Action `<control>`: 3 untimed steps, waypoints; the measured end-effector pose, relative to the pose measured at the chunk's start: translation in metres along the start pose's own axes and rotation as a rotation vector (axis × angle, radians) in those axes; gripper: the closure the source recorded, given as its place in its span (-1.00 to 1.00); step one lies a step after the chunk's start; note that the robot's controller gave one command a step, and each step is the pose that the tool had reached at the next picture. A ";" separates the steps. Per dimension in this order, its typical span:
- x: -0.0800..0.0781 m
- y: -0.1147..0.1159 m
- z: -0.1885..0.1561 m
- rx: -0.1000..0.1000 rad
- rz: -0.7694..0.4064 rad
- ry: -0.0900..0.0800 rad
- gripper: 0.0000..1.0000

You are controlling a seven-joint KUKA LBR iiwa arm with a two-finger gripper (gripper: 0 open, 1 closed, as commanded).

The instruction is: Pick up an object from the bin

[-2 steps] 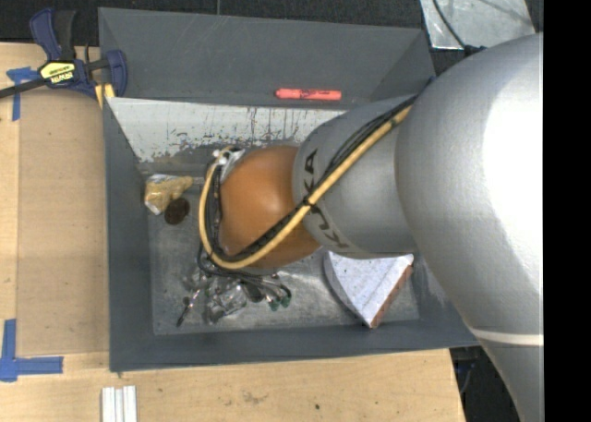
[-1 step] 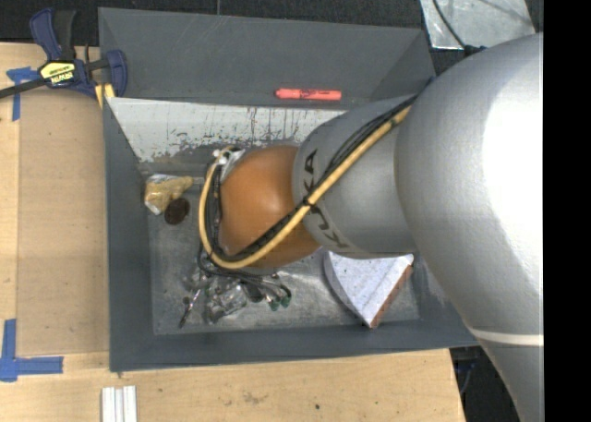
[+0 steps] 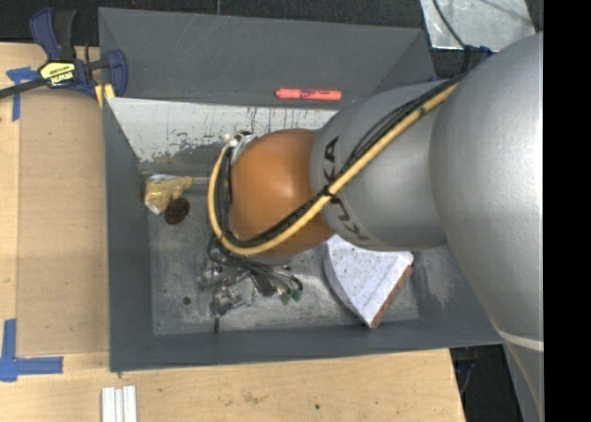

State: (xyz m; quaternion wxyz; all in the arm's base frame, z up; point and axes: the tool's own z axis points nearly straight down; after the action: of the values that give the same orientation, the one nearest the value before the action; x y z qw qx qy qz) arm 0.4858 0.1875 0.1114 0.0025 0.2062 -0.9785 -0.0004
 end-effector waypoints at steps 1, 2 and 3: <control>-0.004 0.009 -0.061 0.002 0.004 -0.003 1.00; -0.005 0.003 -0.071 0.003 -0.010 -0.021 1.00; -0.003 0.003 -0.052 0.001 -0.119 -0.001 1.00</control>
Offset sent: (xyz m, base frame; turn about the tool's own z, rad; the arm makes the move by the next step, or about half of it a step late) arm 0.0007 -0.0100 0.0036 -0.0261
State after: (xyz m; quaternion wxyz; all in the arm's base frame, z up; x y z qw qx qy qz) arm 0.4873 0.1913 0.1632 0.0019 0.2642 -0.9645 0.0000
